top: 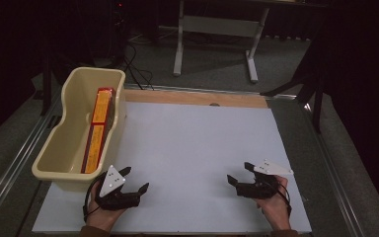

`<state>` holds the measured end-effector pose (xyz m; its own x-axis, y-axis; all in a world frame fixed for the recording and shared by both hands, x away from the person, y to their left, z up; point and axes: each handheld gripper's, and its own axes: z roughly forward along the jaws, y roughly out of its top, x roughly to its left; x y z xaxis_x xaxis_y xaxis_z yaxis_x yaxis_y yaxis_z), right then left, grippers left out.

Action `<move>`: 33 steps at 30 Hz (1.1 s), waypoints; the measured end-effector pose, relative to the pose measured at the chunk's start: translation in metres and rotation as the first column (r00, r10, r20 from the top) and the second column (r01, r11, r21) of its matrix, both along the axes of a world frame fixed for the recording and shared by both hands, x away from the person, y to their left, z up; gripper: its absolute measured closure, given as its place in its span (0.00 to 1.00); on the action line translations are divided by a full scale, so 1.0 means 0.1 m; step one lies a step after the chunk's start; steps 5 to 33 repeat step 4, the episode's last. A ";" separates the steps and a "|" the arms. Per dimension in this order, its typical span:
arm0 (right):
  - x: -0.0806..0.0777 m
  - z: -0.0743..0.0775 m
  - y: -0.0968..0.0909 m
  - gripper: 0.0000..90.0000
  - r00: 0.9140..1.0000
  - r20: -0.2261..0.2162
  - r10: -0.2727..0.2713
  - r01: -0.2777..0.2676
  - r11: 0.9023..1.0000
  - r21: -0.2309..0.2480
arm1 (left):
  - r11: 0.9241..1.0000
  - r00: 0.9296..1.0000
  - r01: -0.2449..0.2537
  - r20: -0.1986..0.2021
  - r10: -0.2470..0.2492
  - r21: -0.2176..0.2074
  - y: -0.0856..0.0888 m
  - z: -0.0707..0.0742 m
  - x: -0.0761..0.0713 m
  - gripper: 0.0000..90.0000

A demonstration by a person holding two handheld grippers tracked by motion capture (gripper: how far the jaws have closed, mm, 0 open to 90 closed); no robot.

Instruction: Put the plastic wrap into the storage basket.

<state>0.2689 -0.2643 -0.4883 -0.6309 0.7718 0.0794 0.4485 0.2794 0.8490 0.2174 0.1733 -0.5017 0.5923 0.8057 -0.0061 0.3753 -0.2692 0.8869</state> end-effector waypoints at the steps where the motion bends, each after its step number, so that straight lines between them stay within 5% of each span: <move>1: -0.04 -0.01 -0.03 0.15 1.000 0.006 0.003 -0.003 1.000 -0.004 | 1.000 1.000 -0.001 0.001 0.001 -0.003 0.00 0.00 0.00 0.22; 4: -0.14 -0.01 -0.10 0.15 0.999 0.026 0.018 -0.017 0.999 -0.031 | 1.000 1.000 0.002 0.001 -0.002 0.004 -0.01 0.00 0.00 0.22; 33: -0.14 -0.01 -0.10 0.15 0.999 0.026 0.018 -0.017 0.999 -0.031 | 1.000 1.000 0.002 0.001 -0.002 0.004 -0.01 0.00 0.00 0.22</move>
